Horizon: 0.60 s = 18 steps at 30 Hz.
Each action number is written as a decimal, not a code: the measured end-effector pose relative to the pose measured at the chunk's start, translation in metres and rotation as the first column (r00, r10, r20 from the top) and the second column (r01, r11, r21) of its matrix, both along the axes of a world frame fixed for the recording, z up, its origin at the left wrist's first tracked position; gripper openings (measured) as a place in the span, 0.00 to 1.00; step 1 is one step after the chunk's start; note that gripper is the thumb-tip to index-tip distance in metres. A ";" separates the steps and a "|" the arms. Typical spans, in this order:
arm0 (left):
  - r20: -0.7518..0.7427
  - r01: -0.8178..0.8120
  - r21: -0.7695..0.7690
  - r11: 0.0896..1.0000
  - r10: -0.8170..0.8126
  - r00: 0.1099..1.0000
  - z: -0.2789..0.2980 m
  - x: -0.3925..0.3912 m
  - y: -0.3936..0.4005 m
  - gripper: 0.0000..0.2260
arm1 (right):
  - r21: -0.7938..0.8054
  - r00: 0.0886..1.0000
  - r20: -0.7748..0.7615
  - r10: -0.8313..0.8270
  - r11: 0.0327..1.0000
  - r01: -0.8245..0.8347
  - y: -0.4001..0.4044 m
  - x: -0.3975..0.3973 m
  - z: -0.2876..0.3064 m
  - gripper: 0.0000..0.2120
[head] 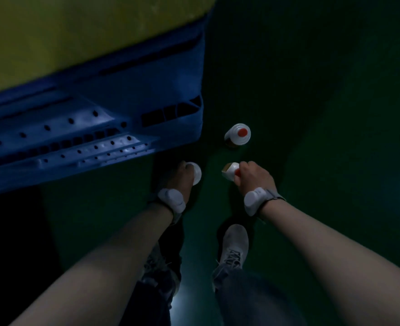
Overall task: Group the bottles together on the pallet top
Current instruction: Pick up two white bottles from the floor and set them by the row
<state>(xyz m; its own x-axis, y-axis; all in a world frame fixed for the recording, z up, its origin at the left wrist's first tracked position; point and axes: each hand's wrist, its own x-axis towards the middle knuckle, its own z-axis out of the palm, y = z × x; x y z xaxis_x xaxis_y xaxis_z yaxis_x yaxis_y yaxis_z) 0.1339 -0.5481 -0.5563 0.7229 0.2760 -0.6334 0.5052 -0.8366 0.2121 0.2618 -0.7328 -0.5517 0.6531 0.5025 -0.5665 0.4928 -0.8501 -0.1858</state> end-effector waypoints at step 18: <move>0.371 -0.348 0.165 0.923 0.269 0.889 0.478 -0.129 0.084 0.08 | 0.294 0.887 0.198 0.418 0.838 -0.460 0.145 -0.084 0.492 0.08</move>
<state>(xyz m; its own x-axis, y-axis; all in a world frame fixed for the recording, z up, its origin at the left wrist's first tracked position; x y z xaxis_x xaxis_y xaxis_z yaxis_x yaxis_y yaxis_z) 0.0050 -0.4642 -0.0785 0.7354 0.6234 -0.2655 0.6768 -0.6948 0.2432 0.1781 -0.5879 -0.0600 0.3720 0.8931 -0.2530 0.8363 -0.4407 -0.3261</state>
